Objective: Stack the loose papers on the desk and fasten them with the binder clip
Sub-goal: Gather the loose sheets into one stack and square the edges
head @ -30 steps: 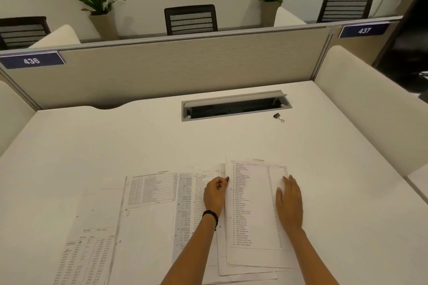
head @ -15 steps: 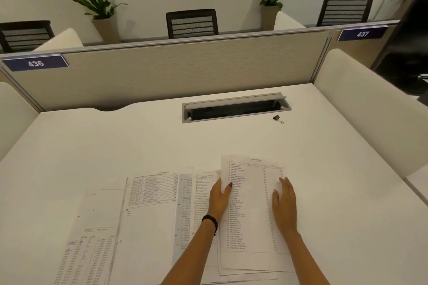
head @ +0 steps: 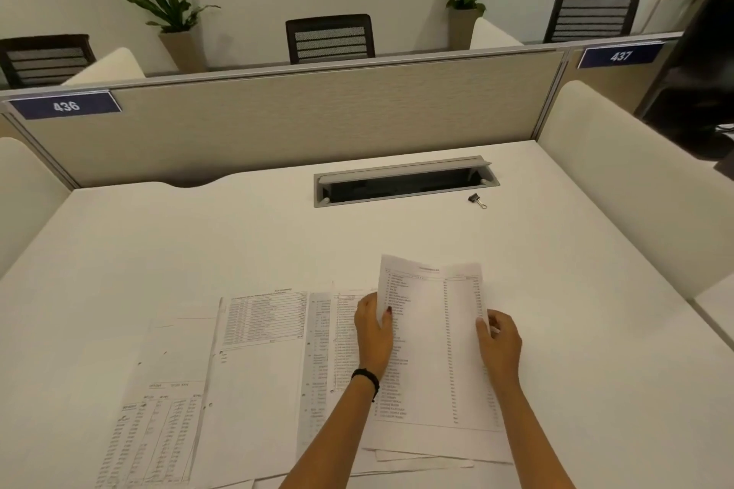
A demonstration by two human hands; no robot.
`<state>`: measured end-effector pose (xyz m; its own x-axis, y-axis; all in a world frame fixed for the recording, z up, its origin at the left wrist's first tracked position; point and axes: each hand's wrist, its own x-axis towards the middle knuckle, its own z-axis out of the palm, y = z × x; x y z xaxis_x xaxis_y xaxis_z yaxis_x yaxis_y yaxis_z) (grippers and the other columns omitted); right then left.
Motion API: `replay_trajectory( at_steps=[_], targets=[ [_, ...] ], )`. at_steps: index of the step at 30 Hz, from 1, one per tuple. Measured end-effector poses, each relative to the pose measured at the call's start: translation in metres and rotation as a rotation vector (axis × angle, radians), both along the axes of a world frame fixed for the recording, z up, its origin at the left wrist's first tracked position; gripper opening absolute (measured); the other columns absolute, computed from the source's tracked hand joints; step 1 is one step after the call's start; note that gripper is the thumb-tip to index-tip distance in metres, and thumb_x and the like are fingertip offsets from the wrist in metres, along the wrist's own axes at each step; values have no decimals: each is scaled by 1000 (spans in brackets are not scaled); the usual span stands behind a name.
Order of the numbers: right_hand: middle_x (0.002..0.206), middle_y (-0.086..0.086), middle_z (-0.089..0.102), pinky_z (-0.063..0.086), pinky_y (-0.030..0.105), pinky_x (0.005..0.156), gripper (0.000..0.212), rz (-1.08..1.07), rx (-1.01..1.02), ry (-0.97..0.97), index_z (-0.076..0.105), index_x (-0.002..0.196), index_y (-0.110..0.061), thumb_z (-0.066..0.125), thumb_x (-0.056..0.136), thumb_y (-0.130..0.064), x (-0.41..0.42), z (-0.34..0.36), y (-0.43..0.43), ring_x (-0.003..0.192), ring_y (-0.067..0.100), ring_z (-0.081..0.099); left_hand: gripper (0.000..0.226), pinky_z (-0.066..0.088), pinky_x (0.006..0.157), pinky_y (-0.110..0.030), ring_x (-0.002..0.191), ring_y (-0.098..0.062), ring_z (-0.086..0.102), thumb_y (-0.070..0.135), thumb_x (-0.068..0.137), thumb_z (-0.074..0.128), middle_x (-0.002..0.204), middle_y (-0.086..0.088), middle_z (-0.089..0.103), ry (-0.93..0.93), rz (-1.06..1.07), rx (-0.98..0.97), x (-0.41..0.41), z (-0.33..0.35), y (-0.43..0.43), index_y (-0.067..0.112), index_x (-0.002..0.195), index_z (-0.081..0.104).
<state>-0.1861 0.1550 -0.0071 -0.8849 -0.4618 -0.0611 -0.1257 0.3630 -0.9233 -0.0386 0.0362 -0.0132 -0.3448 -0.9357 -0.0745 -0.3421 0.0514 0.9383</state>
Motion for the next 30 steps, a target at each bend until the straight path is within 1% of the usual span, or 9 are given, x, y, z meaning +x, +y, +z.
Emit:
replay_trajectory(
  at_steps=[3, 8, 11, 12, 14, 19, 23, 26, 30],
  targets=[
    [115, 22, 55, 43, 30, 83, 24, -30, 5, 43, 54, 110, 6, 53, 88, -2, 6, -5, 0, 101, 32, 55, 32, 32, 112, -41, 130, -28, 33, 9, 91, 52, 143, -14, 31, -90, 34, 44, -4, -4, 4, 6, 124, 52],
    [112, 21, 58, 46, 33, 85, 24, -5, 6, 33, 56, 111, 4, 52, 88, -3, 12, -9, 2, 102, 34, 57, 36, 40, 106, -40, 119, -26, 43, 10, 89, 56, 133, -11, 39, -26, 67, 95, -3, -4, 4, 3, 124, 52],
    [113, 20, 56, 45, 33, 85, 23, 3, -7, 20, 55, 110, 3, 52, 88, -1, 13, -10, 4, 103, 33, 56, 21, 53, 78, -35, 91, -25, 55, 14, 86, 59, 115, -18, 57, -7, 61, 124, -1, -9, 0, 5, 105, 61],
    [113, 20, 56, 45, 32, 85, 23, 2, -14, 16, 55, 110, 3, 52, 88, -1, 15, -10, 4, 103, 32, 56, 17, 51, 67, -30, 82, -24, 56, 16, 86, 59, 107, -22, 60, -13, 52, 136, 0, -12, -1, 7, 99, 62],
    [113, 20, 56, 47, 35, 86, 23, -14, -35, 20, 55, 110, 3, 52, 88, 0, 17, -9, 5, 102, 32, 56, 13, 46, 59, -22, 77, -20, 56, 17, 86, 59, 99, -21, 63, -8, 48, 145, 2, -12, -1, 10, 95, 64],
    [111, 21, 56, 48, 36, 86, 22, -50, -38, 37, 56, 108, 4, 53, 87, 0, 17, -11, 4, 102, 35, 56, 11, 53, 63, -25, 79, -21, 63, 10, 85, 62, 95, -5, 67, 69, 60, 175, 6, 9, 1, 14, 95, 64],
    [115, 21, 57, 48, 38, 88, 25, -57, -57, 31, 55, 113, 4, 52, 90, -4, 17, -8, 3, 105, 34, 56, 17, 56, 79, -34, 93, -26, 63, 8, 83, 64, 101, -6, 66, 138, 64, 208, 8, 13, -1, 17, 97, 58],
    [120, 20, 57, 47, 38, 92, 29, -49, -53, -15, 51, 119, 1, 50, 91, -7, 15, -3, 4, 111, 34, 55, 32, 55, 72, -19, 91, -17, 62, 9, 85, 63, 102, -2, 64, 226, 39, 185, 8, 28, 1, 22, 111, 48],
    [123, 15, 56, 41, 30, 89, 42, -69, -85, -150, 38, 133, -11, 49, 92, -12, 8, 16, 3, 109, 30, 55, 46, 56, 68, -20, 90, -14, 65, 18, 89, 59, 103, 1, 65, 299, -40, 154, 4, 52, 0, 27, 127, 35]
  ],
)
